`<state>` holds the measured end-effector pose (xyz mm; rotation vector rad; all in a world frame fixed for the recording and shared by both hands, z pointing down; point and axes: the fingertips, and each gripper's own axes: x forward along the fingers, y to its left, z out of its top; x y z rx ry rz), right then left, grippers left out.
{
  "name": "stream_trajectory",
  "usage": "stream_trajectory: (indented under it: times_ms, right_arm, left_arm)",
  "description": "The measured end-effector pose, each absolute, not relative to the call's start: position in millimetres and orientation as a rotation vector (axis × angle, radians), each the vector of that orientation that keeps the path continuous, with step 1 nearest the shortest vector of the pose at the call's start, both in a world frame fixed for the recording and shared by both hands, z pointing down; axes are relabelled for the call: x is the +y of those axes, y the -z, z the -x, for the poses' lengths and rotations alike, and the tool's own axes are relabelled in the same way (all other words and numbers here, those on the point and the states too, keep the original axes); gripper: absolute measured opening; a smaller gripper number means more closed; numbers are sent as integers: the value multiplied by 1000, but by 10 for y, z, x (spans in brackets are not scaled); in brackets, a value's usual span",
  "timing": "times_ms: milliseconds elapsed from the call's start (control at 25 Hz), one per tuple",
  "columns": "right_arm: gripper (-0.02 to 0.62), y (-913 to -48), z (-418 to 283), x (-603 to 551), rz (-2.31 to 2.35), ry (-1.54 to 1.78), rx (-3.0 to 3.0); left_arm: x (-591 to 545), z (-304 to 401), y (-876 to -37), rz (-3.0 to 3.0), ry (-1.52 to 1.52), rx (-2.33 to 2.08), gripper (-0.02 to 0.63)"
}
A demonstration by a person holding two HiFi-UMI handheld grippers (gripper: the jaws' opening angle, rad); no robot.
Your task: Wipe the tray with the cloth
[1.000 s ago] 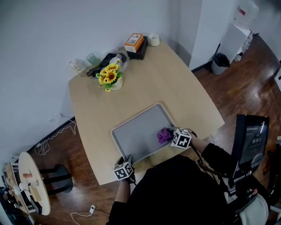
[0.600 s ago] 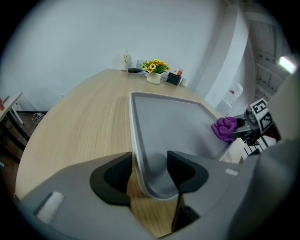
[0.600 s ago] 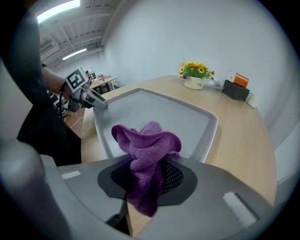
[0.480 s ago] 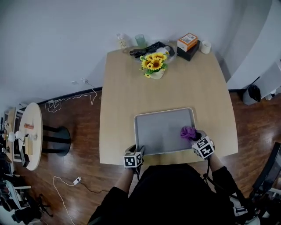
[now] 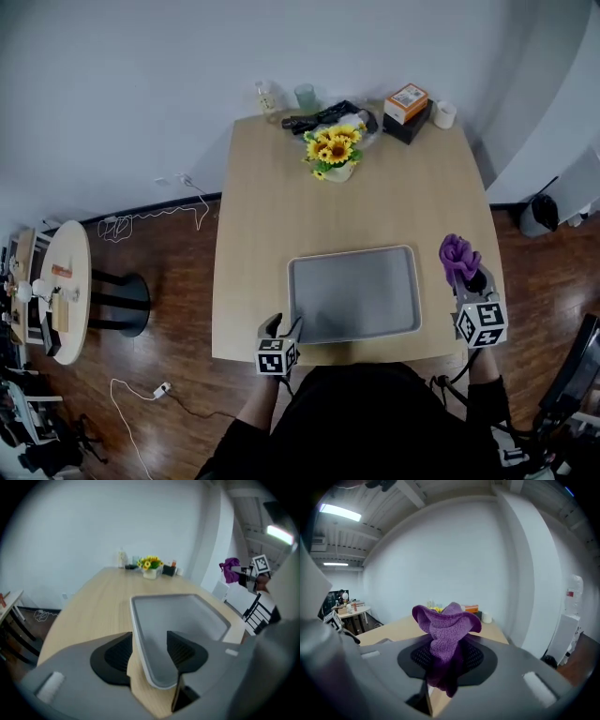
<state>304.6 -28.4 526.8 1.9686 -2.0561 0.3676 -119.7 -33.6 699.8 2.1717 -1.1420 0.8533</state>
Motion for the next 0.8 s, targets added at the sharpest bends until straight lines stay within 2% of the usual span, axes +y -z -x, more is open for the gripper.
stream_trajectory:
  times_ms: [120, 160, 200, 240, 320, 440, 680, 800]
  right_arm:
    - [104, -4826, -2715, -287, -1936, -194, -2158]
    - [104, -4706, -2612, -294, -1932, -150, -2183]
    - [103, -4600, -2524, -303, -1936, -115, -2205]
    - [103, -4510, -2455, -309, -1945, -89, -2224]
    - [103, -4398, -2375, -310, -1962, -56, -2245]
    - [103, -4685, -2519, -334, -1971, -84, -2149]
    - [109, -6874, -3259, -157, -1812, -694, -1717]
    - [139, -7537, -3352, 70, -1699, -862, -1587]
  left_arm:
    - [-718, 1141, -5796, -2409, -566, -1349, 195]
    - [-812, 1109, -5264, -2513, -422, -1451, 140]
    - [-865, 1066, -4731, -2619, -272, -1545, 45]
    - [-879, 1000, -4266, -2718, -145, -1610, 0]
    - [-854, 818, -3719, -2867, -17, -1639, 0]
    - [-819, 630, -3741, -2901, -20, -1538, 0]
    - [-657, 589, -4240, -2750, -122, -1417, 0]
    - [-617, 582, -4291, -2732, -168, -1401, 0]
